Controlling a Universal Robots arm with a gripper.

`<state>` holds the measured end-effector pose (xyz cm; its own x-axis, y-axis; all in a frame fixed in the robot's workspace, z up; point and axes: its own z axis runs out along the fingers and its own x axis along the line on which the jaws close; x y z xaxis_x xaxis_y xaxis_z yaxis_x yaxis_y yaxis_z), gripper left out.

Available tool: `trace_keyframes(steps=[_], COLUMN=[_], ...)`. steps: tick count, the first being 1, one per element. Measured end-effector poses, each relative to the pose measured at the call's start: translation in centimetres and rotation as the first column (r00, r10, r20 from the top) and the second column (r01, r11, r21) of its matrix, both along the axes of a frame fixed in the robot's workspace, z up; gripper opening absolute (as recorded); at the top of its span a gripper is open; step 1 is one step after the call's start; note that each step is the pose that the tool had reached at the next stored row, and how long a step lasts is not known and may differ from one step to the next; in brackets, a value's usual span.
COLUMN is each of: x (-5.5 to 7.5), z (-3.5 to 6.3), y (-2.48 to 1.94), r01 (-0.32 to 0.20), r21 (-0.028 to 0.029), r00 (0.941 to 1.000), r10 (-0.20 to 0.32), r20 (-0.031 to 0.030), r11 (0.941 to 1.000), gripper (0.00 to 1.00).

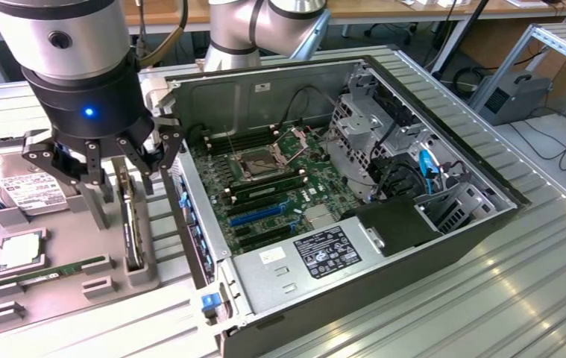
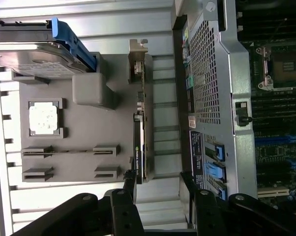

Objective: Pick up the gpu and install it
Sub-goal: 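Pick up the gpu and move the gpu toward the slot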

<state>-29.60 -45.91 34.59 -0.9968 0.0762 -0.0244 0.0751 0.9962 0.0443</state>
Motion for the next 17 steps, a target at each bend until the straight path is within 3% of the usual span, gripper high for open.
trace_keyframes(steps=[17], x=[0.0], z=[-0.56], y=[0.0], r01=[0.0], r21=[0.0], r00=[1.0], r10=[0.0], r20=[0.0], r11=[1.0], gripper=[0.48])
